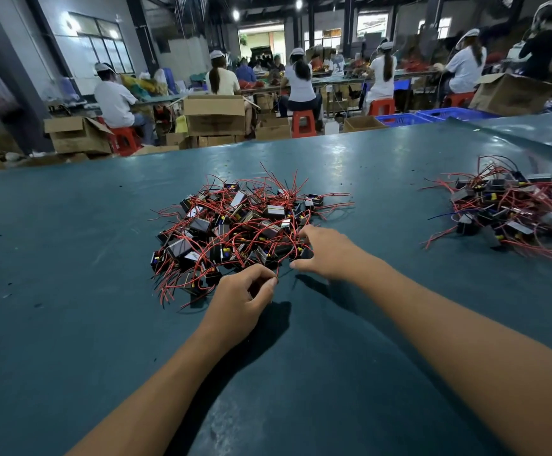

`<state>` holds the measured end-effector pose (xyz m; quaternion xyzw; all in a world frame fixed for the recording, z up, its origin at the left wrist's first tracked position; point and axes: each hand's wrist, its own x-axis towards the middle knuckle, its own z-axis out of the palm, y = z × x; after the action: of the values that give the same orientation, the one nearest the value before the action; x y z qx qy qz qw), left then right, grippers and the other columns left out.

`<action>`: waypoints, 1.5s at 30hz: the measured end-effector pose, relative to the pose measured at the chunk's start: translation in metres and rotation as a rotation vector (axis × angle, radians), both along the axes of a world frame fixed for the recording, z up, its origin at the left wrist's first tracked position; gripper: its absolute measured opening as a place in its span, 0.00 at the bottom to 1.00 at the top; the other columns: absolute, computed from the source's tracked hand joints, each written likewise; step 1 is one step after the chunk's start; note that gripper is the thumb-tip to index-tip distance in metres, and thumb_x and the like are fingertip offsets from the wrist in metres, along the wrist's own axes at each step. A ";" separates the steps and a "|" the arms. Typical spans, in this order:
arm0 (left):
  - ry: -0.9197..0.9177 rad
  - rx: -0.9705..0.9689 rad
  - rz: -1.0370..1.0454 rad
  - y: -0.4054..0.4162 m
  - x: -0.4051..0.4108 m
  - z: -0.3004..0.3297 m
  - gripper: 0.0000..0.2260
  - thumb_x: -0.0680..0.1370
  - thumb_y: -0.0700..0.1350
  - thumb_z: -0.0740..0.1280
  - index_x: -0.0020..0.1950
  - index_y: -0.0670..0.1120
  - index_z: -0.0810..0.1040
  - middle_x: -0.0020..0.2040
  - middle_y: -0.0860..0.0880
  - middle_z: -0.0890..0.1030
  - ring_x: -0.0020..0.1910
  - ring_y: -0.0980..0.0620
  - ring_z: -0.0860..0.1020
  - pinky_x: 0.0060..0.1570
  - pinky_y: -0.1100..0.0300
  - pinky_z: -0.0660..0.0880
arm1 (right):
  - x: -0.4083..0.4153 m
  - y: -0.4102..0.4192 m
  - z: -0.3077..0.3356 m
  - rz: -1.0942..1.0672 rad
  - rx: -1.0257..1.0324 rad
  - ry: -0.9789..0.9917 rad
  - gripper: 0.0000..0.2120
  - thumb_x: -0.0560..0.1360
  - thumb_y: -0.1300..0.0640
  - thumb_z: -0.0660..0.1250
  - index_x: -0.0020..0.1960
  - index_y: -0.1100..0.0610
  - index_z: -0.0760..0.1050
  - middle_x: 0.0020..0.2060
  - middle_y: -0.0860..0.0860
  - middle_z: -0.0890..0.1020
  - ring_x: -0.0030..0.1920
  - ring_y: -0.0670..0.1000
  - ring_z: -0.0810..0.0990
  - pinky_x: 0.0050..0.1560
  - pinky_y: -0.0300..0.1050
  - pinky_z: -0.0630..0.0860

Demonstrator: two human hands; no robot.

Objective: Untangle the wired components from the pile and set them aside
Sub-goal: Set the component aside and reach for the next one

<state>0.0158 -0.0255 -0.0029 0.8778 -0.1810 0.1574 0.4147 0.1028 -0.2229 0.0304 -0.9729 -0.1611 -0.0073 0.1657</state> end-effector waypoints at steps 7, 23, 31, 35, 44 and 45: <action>0.031 0.013 0.008 0.002 0.000 0.000 0.05 0.81 0.45 0.67 0.47 0.49 0.81 0.35 0.55 0.80 0.33 0.54 0.77 0.35 0.55 0.76 | -0.012 0.005 0.006 -0.050 0.146 -0.130 0.28 0.71 0.49 0.72 0.66 0.56 0.67 0.54 0.52 0.79 0.53 0.54 0.77 0.56 0.53 0.76; 0.525 -0.647 -0.117 -0.011 -0.009 0.015 0.06 0.79 0.35 0.68 0.55 0.35 0.80 0.38 0.44 0.82 0.31 0.51 0.78 0.33 0.59 0.77 | -0.092 -0.005 -0.017 0.234 0.620 -0.244 0.34 0.72 0.55 0.76 0.73 0.48 0.62 0.47 0.43 0.78 0.50 0.43 0.78 0.50 0.31 0.73; 0.548 -0.458 -0.149 -0.004 -0.008 0.015 0.06 0.80 0.37 0.67 0.53 0.38 0.82 0.35 0.45 0.80 0.33 0.50 0.78 0.33 0.61 0.77 | -0.090 -0.015 -0.011 0.211 0.389 -0.345 0.08 0.77 0.52 0.71 0.56 0.49 0.80 0.33 0.47 0.81 0.31 0.46 0.73 0.38 0.50 0.76; 0.542 -0.363 -0.166 0.001 -0.005 0.016 0.06 0.80 0.37 0.67 0.50 0.41 0.84 0.35 0.46 0.81 0.32 0.51 0.77 0.34 0.61 0.77 | -0.089 -0.021 -0.003 0.210 0.249 -0.358 0.07 0.78 0.47 0.68 0.48 0.48 0.82 0.33 0.45 0.81 0.34 0.48 0.76 0.38 0.50 0.75; 0.855 -0.982 -0.369 0.005 -0.002 0.023 0.16 0.78 0.46 0.61 0.58 0.40 0.82 0.56 0.37 0.83 0.47 0.43 0.84 0.41 0.56 0.82 | -0.094 -0.018 0.004 0.059 0.434 -0.345 0.08 0.76 0.50 0.71 0.39 0.52 0.79 0.37 0.45 0.74 0.39 0.45 0.73 0.40 0.37 0.68; 0.843 -1.043 -0.391 0.005 -0.001 0.023 0.16 0.77 0.43 0.59 0.58 0.40 0.82 0.56 0.37 0.83 0.47 0.43 0.84 0.42 0.56 0.82 | -0.093 -0.016 0.004 0.018 0.508 -0.323 0.10 0.75 0.51 0.71 0.37 0.52 0.79 0.35 0.45 0.75 0.36 0.45 0.73 0.37 0.35 0.67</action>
<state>0.0144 -0.0207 0.0202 0.5018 -0.0601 -0.2077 0.8375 0.0099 -0.2390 0.0342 -0.8851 -0.1868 -0.2005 0.3762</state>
